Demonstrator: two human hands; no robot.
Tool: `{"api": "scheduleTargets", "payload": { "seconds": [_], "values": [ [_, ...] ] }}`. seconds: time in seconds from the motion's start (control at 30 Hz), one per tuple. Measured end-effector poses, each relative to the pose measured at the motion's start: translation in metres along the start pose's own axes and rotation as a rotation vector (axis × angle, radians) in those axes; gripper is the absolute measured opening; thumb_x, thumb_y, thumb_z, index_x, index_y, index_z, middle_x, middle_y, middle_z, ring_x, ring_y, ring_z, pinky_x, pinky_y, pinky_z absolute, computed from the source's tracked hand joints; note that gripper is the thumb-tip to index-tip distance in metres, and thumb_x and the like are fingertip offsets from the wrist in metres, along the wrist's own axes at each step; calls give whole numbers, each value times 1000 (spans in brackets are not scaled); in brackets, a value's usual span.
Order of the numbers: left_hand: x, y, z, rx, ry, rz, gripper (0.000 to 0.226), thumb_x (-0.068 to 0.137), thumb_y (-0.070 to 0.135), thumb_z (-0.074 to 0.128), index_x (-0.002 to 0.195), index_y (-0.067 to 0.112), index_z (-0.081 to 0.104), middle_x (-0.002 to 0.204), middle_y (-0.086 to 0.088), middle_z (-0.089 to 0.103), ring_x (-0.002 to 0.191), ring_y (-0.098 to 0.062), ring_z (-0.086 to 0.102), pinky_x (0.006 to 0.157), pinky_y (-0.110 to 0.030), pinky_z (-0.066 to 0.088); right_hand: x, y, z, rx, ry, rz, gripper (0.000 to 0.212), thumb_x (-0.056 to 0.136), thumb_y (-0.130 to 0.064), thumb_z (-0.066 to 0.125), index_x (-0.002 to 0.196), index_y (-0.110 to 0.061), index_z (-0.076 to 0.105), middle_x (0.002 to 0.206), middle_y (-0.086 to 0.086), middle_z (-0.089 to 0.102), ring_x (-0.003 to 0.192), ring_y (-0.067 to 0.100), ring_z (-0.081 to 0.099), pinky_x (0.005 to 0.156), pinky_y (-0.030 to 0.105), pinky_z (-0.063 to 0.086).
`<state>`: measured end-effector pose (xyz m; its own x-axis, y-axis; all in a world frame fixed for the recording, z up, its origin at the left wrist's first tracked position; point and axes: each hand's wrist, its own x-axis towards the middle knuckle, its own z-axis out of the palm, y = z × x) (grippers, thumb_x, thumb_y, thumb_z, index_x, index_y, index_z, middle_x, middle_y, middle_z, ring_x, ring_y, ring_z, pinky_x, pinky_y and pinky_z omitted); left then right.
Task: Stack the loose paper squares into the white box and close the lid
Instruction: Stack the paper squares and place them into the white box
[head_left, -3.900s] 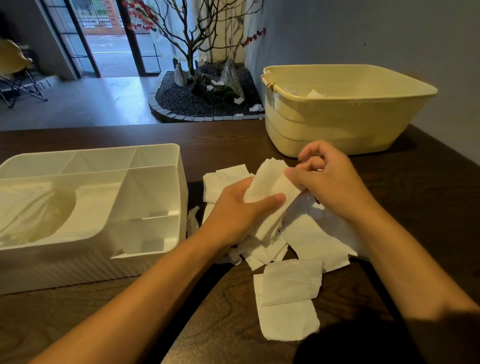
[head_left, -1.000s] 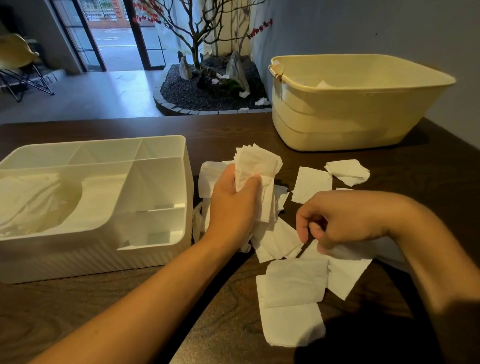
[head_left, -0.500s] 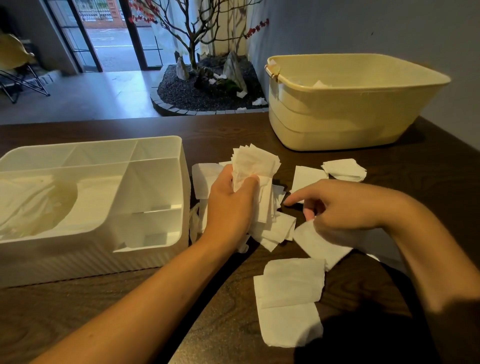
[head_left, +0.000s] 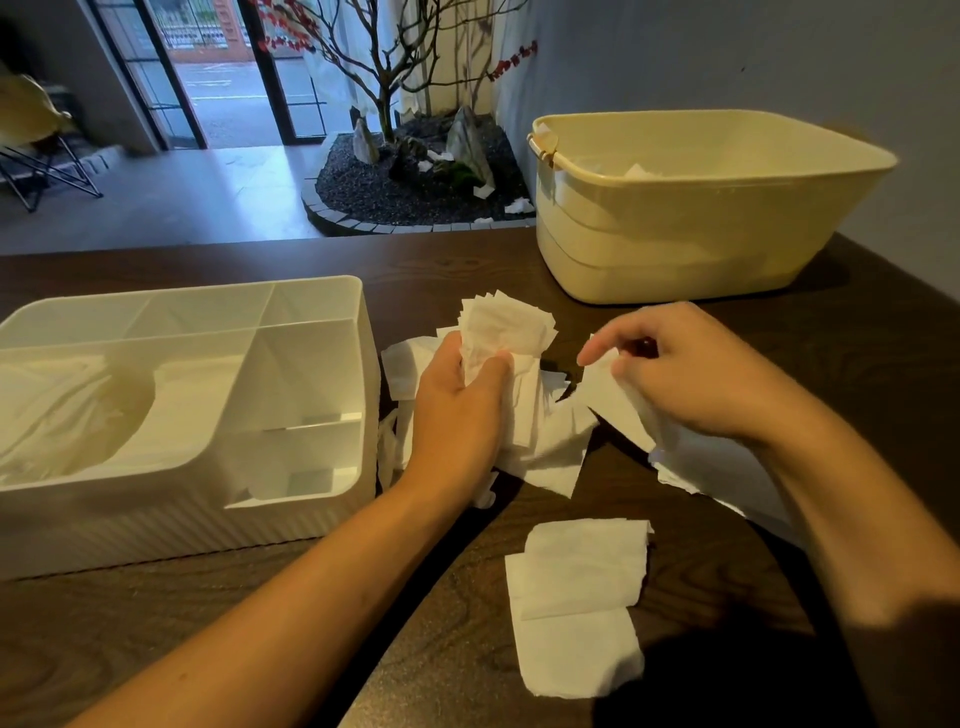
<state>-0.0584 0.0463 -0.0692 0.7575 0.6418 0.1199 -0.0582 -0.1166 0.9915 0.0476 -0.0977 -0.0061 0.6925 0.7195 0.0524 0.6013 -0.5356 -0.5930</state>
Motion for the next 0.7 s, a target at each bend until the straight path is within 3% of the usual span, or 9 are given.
{"api": "scheduleTargets", "payload": {
  "seconds": [0.1, 0.2, 0.3, 0.4, 0.47, 0.57, 0.63, 0.7],
  "values": [
    [0, -1, 1, -33, 23, -10, 19, 104, 21, 48, 113, 37, 55, 104, 17, 66, 97, -4, 65, 77, -22, 51, 0, -4, 6, 184, 85, -41, 29, 96, -7, 55, 95, -29, 73, 98, 13, 67, 87, 24, 61, 68, 26, 47],
    [1, -2, 0, -45, 60, -5, 21, 103, 17, 48, 108, 34, 58, 97, 13, 70, 90, -3, 67, 80, -25, 54, -2, -11, 5, 460, 210, -55, 29, 93, 0, 58, 92, -26, 70, 94, 9, 63, 73, 11, 55, 64, 14, 47],
    [0, -2, 0, -35, 20, 5, 19, 104, 17, 46, 111, 31, 58, 101, 14, 69, 92, -3, 66, 79, -23, 52, -2, -14, 4, 821, 366, -6, 30, 90, 5, 60, 92, -25, 64, 89, -1, 57, 81, 7, 56, 71, 21, 52],
    [0, -2, 0, -33, -12, -1, 21, 105, 19, 46, 112, 36, 56, 102, 19, 66, 93, 1, 63, 76, -17, 49, 4, -13, 10, 1061, 407, 236, 26, 91, 3, 59, 99, -21, 59, 98, 3, 63, 92, 17, 63, 77, 33, 55],
    [1, -3, 0, -34, -12, -2, 23, 104, 17, 47, 115, 32, 59, 106, 15, 69, 99, -3, 65, 85, -25, 52, 9, -12, 19, 1081, 292, 411, 29, 90, 2, 63, 105, -22, 61, 109, 9, 66, 97, 22, 66, 81, 38, 57],
    [2, -5, -1, -46, -33, -8, 25, 103, 17, 47, 121, 28, 61, 112, 9, 71, 106, -11, 67, 93, -38, 56, 9, -12, 30, 966, 39, 413, 41, 82, 7, 68, 113, -21, 65, 105, 11, 72, 92, 24, 72, 76, 38, 62],
    [3, -6, -1, -55, -40, -7, 25, 103, 18, 46, 122, 27, 59, 109, 8, 71, 99, -9, 69, 84, -31, 59, 6, -12, 32, 759, -47, 343, 43, 79, 4, 72, 109, -26, 66, 103, 8, 73, 92, 25, 73, 81, 44, 61],
    [5, -7, -1, -67, -33, -14, 24, 104, 19, 45, 123, 26, 57, 108, 8, 70, 95, -6, 69, 73, -21, 57, 5, -14, 33, 607, -75, 281, 42, 77, 0, 77, 106, -29, 66, 98, 5, 74, 87, 24, 73, 75, 39, 60]
  ]
}}
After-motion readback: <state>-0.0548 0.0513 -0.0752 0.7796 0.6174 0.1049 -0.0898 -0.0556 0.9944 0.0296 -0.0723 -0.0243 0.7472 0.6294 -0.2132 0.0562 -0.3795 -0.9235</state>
